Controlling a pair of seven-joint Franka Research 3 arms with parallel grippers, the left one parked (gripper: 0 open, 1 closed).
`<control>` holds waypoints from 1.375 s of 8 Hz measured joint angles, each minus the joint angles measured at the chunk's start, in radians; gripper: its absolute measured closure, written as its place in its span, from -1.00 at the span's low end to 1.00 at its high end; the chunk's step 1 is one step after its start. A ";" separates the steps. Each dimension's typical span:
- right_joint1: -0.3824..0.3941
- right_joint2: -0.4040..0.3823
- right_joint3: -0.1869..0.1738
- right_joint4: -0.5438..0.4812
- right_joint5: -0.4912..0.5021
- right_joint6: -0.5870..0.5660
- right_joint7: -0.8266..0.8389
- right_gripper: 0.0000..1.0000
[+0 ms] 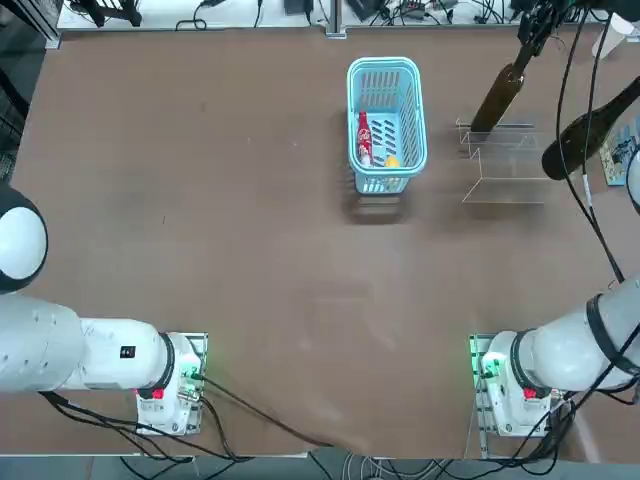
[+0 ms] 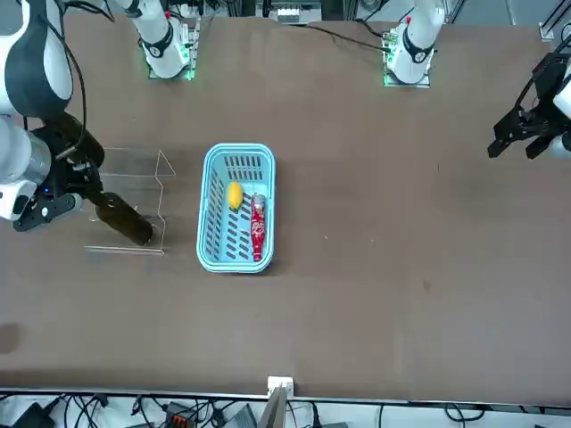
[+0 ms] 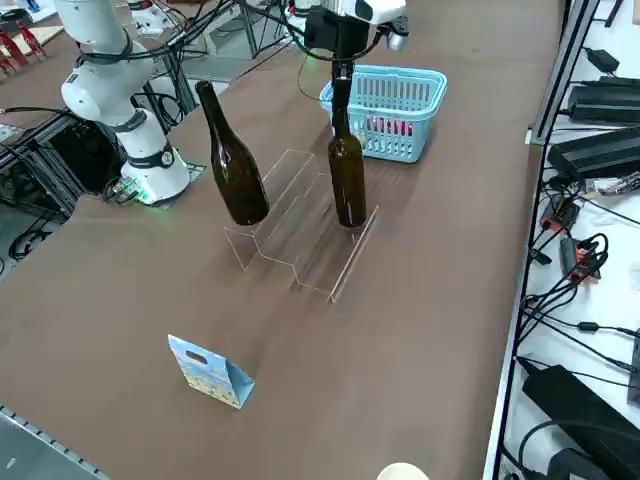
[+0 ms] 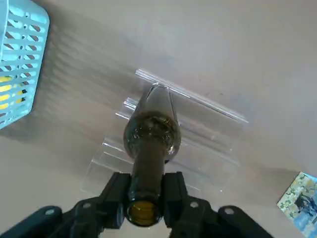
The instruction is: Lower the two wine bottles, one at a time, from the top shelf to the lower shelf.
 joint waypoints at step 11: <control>-0.020 -0.176 -0.004 0.049 -0.037 -0.132 -0.001 -1.00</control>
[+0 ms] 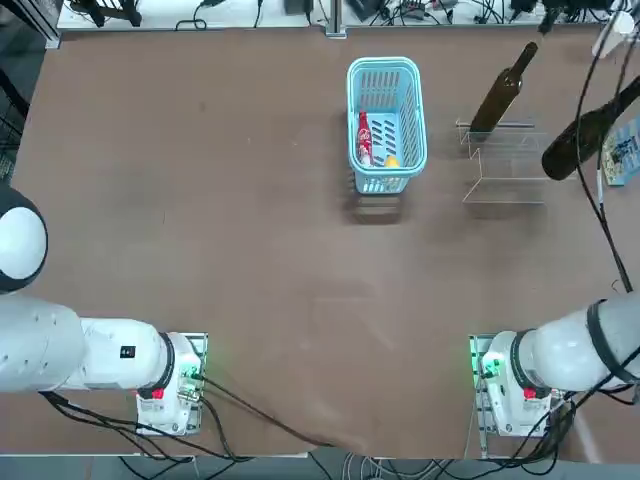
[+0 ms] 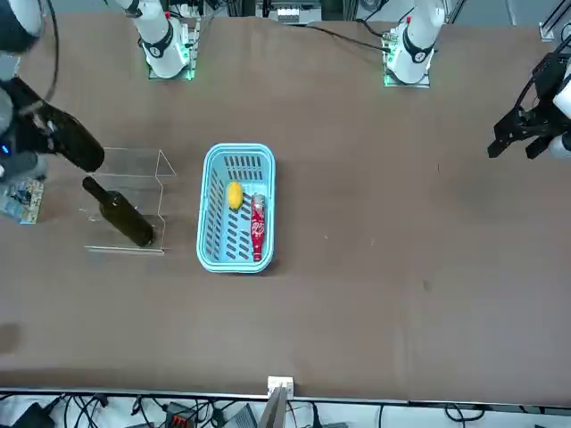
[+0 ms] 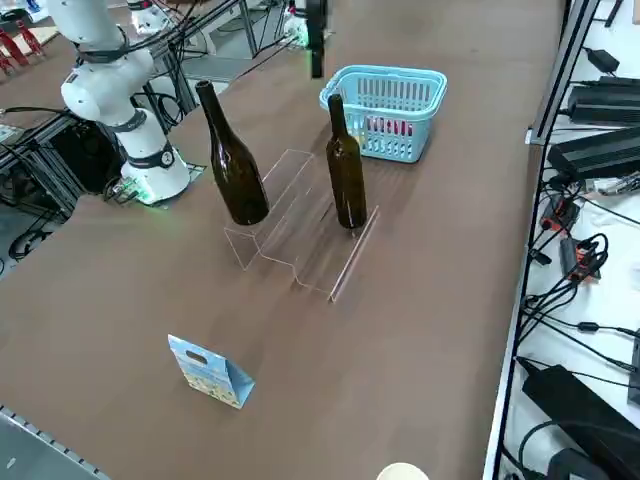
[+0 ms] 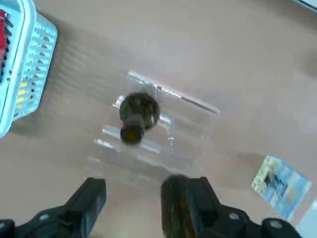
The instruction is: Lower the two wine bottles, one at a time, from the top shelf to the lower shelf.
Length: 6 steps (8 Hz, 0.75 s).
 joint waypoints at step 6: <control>-0.055 -0.190 -0.130 -0.149 -0.003 -0.088 -0.048 -1.00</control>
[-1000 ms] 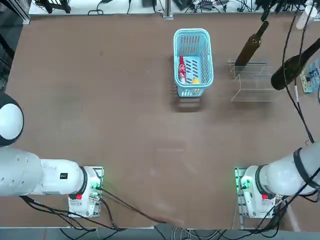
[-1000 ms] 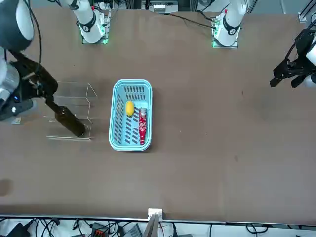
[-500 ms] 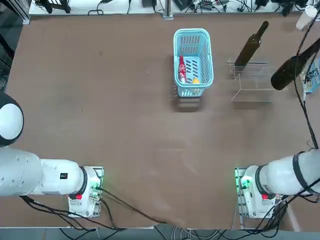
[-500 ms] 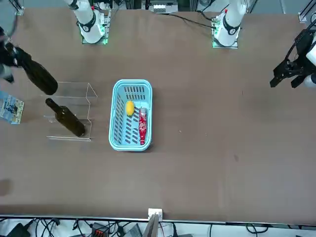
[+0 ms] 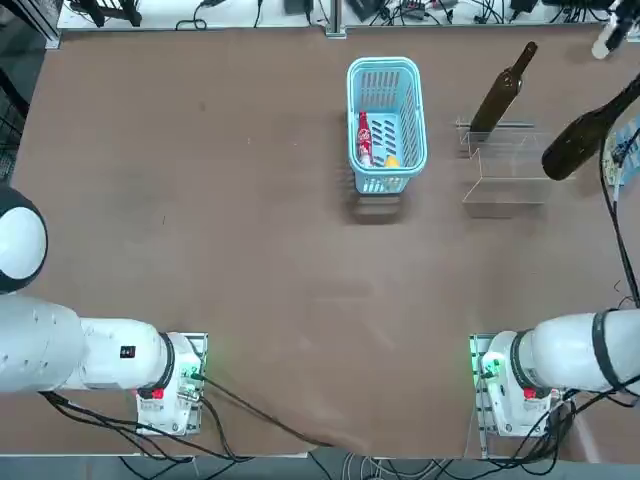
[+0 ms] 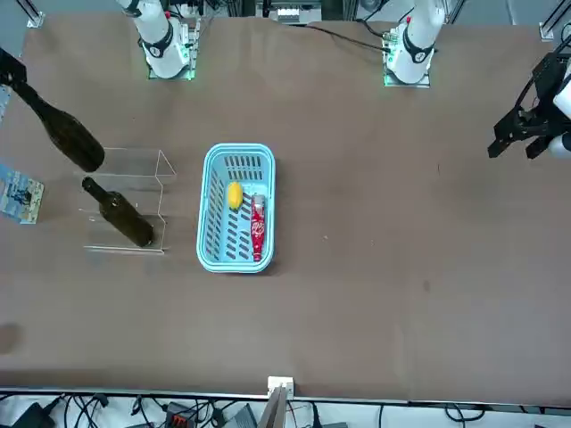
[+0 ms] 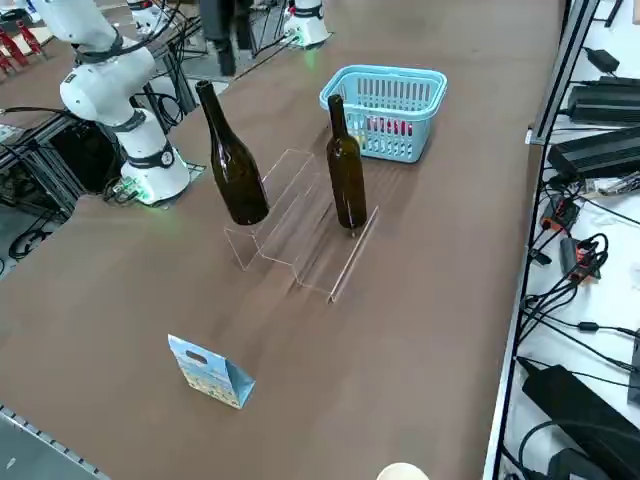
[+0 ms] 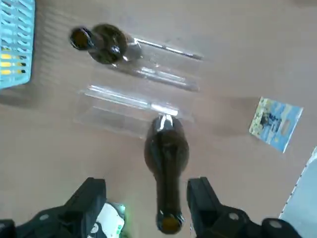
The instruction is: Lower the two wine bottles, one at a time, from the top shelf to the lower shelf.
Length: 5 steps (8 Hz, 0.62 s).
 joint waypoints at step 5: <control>-0.010 -0.106 -0.037 -0.177 -0.028 0.038 -0.006 -0.95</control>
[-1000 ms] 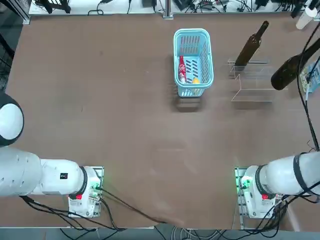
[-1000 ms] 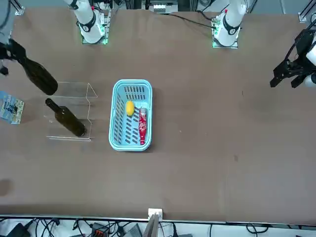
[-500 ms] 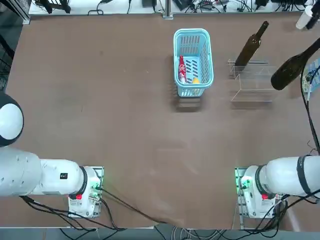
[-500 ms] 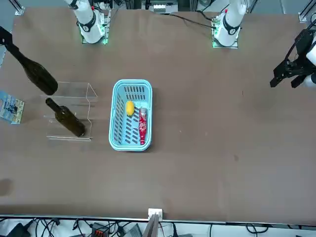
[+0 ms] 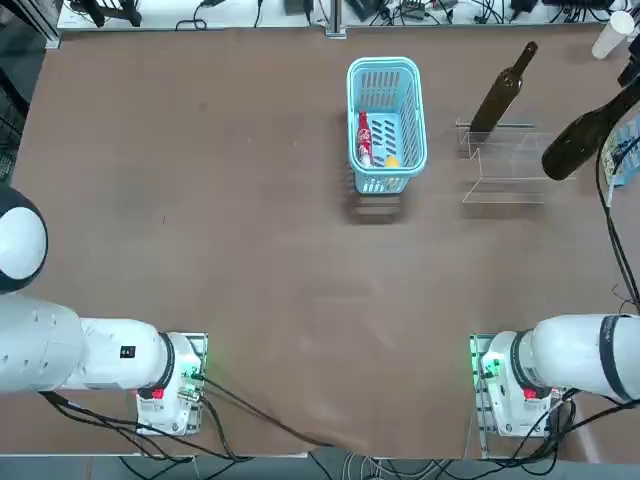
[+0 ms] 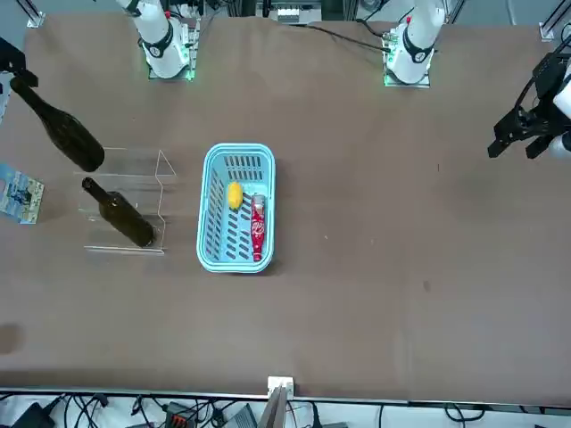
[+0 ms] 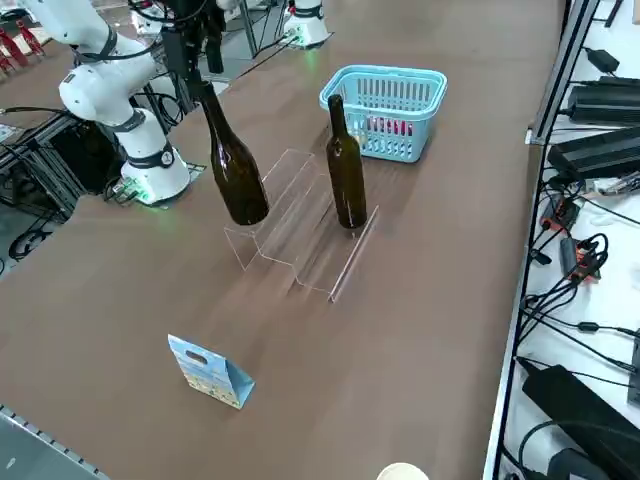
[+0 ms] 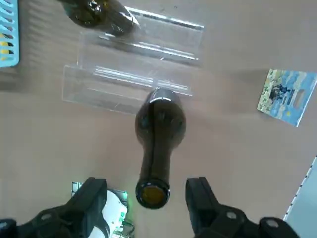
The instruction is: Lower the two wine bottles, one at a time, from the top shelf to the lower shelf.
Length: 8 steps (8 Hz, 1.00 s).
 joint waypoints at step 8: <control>0.000 -0.026 -0.001 -0.068 -0.022 0.063 0.000 -0.59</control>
